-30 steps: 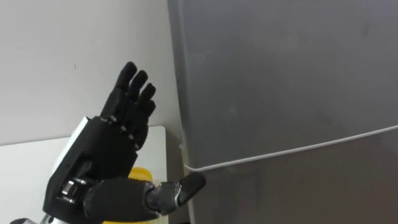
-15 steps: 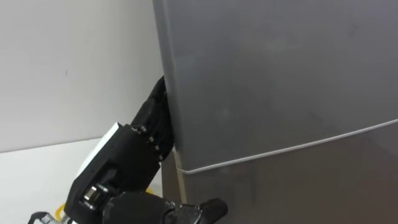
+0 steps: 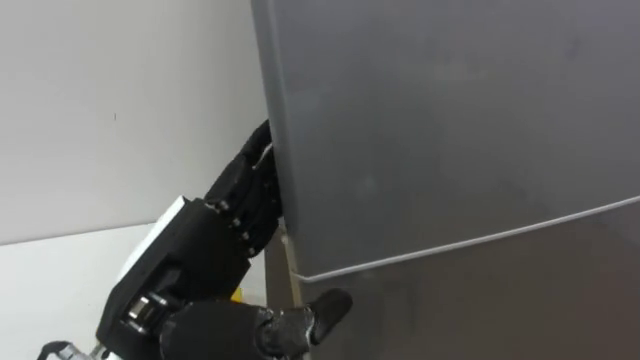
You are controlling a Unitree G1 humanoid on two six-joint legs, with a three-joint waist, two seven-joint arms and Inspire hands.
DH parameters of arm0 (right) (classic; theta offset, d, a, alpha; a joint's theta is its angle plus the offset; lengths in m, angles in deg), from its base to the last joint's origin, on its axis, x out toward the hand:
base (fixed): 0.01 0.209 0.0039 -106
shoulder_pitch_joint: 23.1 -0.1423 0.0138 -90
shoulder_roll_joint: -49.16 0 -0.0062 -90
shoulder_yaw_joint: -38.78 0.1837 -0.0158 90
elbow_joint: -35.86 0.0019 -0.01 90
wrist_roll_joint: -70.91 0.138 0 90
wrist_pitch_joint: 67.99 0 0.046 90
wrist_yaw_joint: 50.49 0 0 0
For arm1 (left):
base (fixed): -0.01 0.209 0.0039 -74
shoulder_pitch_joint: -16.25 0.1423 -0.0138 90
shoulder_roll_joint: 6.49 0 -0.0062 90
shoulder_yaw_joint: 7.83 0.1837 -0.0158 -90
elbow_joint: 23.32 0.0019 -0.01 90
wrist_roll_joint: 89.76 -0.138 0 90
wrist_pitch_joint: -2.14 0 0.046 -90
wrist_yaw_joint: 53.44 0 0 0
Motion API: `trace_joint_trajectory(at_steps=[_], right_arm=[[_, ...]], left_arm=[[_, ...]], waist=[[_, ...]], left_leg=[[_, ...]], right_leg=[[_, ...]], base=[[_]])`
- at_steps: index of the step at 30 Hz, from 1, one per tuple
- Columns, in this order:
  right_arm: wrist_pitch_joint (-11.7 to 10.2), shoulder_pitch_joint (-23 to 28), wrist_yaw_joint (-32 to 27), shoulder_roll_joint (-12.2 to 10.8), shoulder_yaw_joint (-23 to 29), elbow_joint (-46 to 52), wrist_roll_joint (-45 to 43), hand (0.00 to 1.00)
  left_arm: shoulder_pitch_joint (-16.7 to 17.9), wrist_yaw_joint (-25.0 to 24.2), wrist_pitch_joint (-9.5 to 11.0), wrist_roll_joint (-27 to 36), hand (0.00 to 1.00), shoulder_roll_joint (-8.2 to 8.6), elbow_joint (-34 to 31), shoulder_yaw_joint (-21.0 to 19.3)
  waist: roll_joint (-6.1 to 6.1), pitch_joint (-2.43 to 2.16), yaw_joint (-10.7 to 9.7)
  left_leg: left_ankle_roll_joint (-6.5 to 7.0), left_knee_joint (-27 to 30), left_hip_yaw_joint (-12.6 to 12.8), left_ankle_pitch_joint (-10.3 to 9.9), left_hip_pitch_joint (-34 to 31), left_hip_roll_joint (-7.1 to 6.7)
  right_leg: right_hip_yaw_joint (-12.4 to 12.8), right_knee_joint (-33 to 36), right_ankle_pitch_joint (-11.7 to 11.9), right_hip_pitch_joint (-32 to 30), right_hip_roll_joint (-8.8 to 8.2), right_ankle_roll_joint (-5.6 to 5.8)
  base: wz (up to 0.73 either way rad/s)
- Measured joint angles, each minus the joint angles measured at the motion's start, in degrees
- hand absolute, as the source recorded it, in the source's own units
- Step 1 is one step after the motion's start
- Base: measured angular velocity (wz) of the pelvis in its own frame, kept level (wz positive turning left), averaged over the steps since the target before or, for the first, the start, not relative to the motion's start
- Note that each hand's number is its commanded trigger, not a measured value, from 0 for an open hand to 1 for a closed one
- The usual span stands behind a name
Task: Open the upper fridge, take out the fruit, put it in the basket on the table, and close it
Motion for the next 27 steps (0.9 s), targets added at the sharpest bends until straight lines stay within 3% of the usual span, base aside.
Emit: trace_joint_trajectory(at_steps=[1, 18, 27], right_arm=[[0.01, -0.10, -0.02, 0.00, 0.00, 0.01, 0.00, 0.00], [0.00, -0.20, -0.04, -0.06, -0.23, 0.01, -0.28, 0.00], [-0.08, -0.49, -0.03, -0.13, -2.49, 0.00, -0.36, 0.00]], left_arm=[[0.00, -0.05, 0.10, 0.14, 0.00, 0.12, 0.00, 0.14], [0.02, -1.22, -0.29, 2.25, 0.00, -0.15, -0.07, 2.36], [-0.01, -2.82, -0.27, 8.36, 0.00, -0.25, -0.45, 3.73]], waist=[[0.00, 0.00, 0.00], [0.03, 0.04, -0.01], [0.09, -0.02, -0.09]], left_leg=[[0.00, 0.00, 0.00, 0.00, 0.01, -0.02], [0.00, 0.09, -0.02, 0.00, -0.49, -0.06], [0.00, 0.08, -0.40, 0.00, -0.86, 0.01]], right_leg=[[-0.02, -0.01, 0.00, 0.04, -0.03, 0.01], [-0.19, -0.83, 0.23, -0.13, -0.04, 0.21], [-0.42, -0.91, 0.46, -0.15, -0.01, 0.12]], base=[[0.00], [0.00], [0.01]])
